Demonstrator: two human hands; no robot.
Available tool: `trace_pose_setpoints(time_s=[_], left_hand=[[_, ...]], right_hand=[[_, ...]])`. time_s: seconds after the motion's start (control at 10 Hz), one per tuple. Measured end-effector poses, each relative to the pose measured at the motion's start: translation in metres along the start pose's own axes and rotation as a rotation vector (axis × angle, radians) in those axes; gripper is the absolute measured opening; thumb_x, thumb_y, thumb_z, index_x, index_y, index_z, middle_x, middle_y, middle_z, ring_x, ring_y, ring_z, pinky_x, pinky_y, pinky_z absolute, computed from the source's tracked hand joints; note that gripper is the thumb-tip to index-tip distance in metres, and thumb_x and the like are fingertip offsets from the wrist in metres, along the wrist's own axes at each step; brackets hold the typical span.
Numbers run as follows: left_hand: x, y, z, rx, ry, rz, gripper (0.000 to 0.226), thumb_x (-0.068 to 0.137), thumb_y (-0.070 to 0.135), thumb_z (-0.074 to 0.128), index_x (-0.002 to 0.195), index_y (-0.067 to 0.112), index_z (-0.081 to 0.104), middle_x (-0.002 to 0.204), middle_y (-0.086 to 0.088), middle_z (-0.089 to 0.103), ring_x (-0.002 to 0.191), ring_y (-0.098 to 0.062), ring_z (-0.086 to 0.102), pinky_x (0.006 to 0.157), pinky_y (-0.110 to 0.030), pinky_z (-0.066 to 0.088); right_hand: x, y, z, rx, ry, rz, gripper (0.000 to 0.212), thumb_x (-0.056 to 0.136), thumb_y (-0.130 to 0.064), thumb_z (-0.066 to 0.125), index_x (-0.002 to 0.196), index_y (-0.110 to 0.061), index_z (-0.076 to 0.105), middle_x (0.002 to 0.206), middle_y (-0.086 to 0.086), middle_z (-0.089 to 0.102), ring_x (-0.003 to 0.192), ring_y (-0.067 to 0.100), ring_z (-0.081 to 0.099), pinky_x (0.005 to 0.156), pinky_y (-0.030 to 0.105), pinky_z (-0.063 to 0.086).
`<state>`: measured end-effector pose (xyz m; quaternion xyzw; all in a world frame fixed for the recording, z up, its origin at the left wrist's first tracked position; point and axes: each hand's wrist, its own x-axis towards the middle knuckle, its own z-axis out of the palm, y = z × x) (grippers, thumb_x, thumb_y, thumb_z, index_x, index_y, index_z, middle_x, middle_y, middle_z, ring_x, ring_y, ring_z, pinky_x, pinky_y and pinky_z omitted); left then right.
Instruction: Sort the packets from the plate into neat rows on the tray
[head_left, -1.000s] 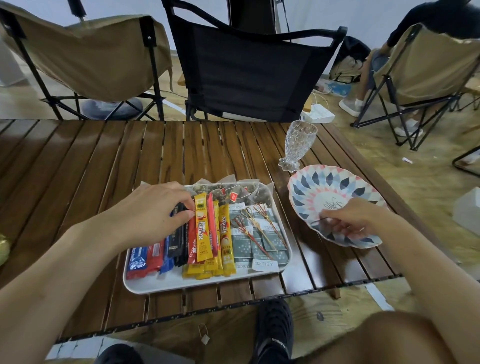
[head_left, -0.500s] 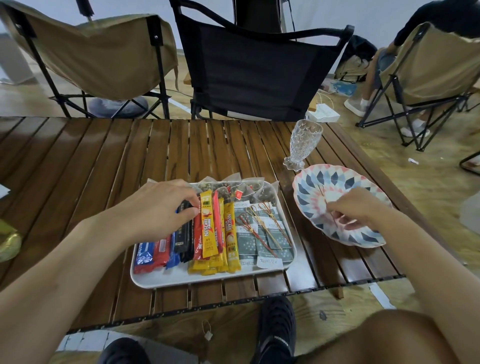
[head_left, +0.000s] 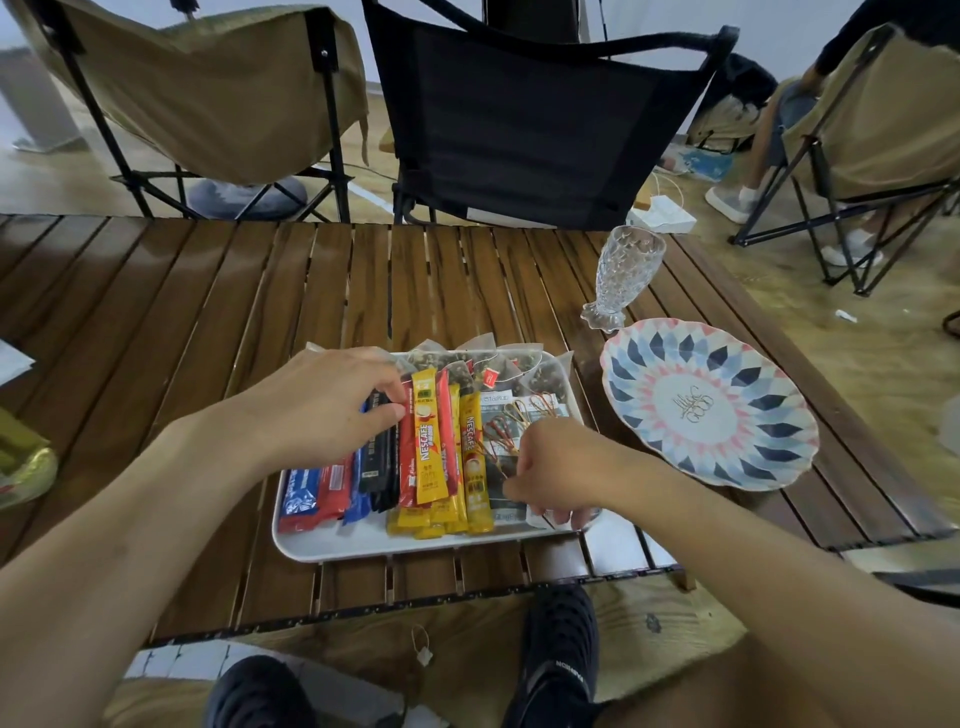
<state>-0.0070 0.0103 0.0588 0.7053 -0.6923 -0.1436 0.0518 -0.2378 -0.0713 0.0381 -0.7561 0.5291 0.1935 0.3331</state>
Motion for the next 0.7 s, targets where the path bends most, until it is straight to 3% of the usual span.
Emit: trace_pose_setpoints(time_s=[0.1, 0.3, 0.4, 0.5, 0.6, 0.7], left_hand=[[0.001, 0.001, -0.001, 0.004, -0.017, -0.004, 0.037, 0.104, 0.049, 0.055, 0.136, 0.032, 0.062, 0.139, 0.013, 0.056, 0.11, 0.0, 0.05, 0.079, -0.018, 0.043], [-0.001, 0.0, -0.004, 0.028, -0.023, -0.034, 0.035, 0.104, 0.048, 0.055, 0.134, 0.032, 0.064, 0.136, 0.012, 0.058, 0.112, 0.001, 0.049, 0.096, -0.028, 0.048], [-0.002, -0.018, -0.009, 0.055, 0.01, -0.127, 0.03, 0.104, 0.047, 0.055, 0.128, 0.032, 0.064, 0.121, 0.007, 0.061, 0.107, -0.007, 0.058, 0.088, -0.031, 0.054], [-0.004, -0.053, -0.012, 0.011, 0.004, -0.372, 0.024, 0.103, 0.038, 0.061, 0.122, 0.024, 0.066, 0.117, 0.0, 0.068, 0.1, -0.012, 0.062, 0.075, -0.03, 0.052], [-0.005, -0.078, -0.004, -0.035, -0.209, -0.594, 0.017, 0.103, 0.017, 0.064, 0.119, 0.014, 0.069, 0.105, -0.008, 0.076, 0.086, -0.02, 0.074, 0.073, -0.035, 0.059], [-0.007, -0.086, 0.016, -0.262, -0.349, -0.668, 0.013, 0.108, 0.02, 0.058, 0.118, 0.012, 0.061, 0.096, -0.012, 0.078, 0.069, -0.021, 0.077, 0.059, -0.032, 0.06]], right_hand=[[0.002, 0.001, 0.002, -0.018, 0.038, -0.013, 0.026, 0.095, -0.018, 0.061, 0.084, 0.001, 0.074, 0.071, 0.013, 0.074, 0.056, 0.025, 0.071, 0.051, 0.03, 0.062], [0.004, 0.004, 0.0, -0.05, 0.058, -0.024, 0.022, 0.096, -0.021, 0.062, 0.085, -0.003, 0.07, 0.066, 0.009, 0.071, 0.055, 0.023, 0.07, 0.054, 0.036, 0.065], [0.0, 0.009, -0.016, -0.006, 0.154, -0.049, 0.028, 0.099, -0.032, 0.065, 0.09, -0.005, 0.069, 0.071, 0.012, 0.072, 0.051, 0.022, 0.07, 0.045, 0.029, 0.059], [0.003, 0.03, -0.041, 0.048, 0.336, -0.015, 0.029, 0.102, -0.034, 0.061, 0.094, -0.007, 0.069, 0.076, 0.015, 0.072, 0.051, 0.02, 0.071, 0.044, 0.028, 0.057], [0.015, 0.056, -0.049, 0.093, 0.359, 0.092, 0.027, 0.102, -0.029, 0.059, 0.094, -0.006, 0.067, 0.075, 0.015, 0.073, 0.05, 0.021, 0.068, 0.048, 0.034, 0.061], [0.017, 0.068, -0.049, 0.087, 0.316, 0.117, 0.028, 0.105, -0.033, 0.057, 0.096, -0.008, 0.065, 0.072, 0.013, 0.072, 0.045, 0.015, 0.063, 0.044, 0.026, 0.055]])
